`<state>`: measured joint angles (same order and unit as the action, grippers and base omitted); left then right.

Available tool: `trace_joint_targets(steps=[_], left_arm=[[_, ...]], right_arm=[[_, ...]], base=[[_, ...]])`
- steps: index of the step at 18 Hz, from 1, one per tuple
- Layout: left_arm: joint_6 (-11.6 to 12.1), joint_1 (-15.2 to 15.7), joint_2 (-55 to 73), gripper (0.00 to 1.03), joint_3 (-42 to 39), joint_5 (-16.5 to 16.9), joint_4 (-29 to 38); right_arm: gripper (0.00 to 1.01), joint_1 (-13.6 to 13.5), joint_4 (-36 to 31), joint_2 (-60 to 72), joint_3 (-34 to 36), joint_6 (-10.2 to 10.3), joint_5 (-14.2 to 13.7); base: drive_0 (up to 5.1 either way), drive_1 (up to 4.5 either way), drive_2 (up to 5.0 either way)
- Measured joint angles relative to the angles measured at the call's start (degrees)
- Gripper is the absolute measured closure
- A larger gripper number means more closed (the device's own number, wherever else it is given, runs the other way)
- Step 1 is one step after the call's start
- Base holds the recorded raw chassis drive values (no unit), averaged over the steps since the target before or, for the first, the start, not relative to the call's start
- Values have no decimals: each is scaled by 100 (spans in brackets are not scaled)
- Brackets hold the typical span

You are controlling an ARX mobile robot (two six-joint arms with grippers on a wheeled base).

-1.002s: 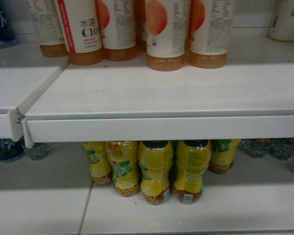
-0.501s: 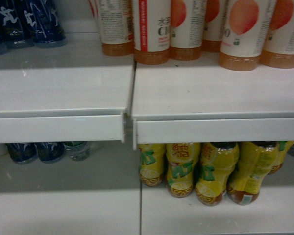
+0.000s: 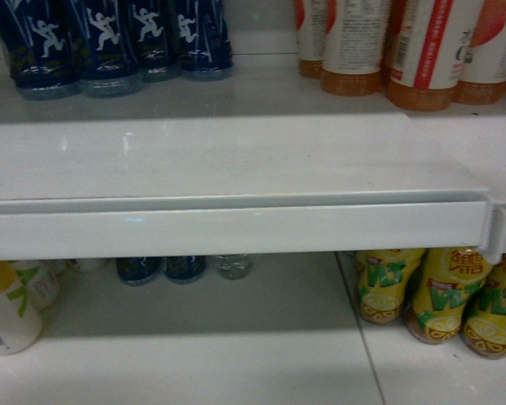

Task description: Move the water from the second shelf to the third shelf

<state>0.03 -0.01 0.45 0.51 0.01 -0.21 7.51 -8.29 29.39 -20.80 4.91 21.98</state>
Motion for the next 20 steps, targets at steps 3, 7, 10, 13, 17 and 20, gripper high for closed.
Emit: trace_joint_targets(steps=[3, 7, 10, 13, 17, 20], left_arm=[[0, 0, 0, 5, 0, 0, 2], [0, 0, 0, 5, 0, -2, -4], [0, 0, 0, 5, 0, -2, 2], [0, 0, 0, 5, 0, 0, 2], [0, 0, 0, 5, 0, -2, -7], [0, 0, 0, 5, 0, -2, -4]], right_arm=[[64, 0, 9, 11, 0, 0, 0], [64, 2, 11, 13, 0, 0, -22], [64, 0, -15, 0, 0, 0, 15], [64, 0, 4, 11, 0, 0, -15], [64, 0, 2, 11, 0, 0, 9], [64, 2, -2, 13, 0, 0, -20]], base=[[-494, 232, 232], [-492, 235, 235], [-492, 235, 235], [-492, 235, 235], [-492, 235, 235], [-487, 242, 242]])
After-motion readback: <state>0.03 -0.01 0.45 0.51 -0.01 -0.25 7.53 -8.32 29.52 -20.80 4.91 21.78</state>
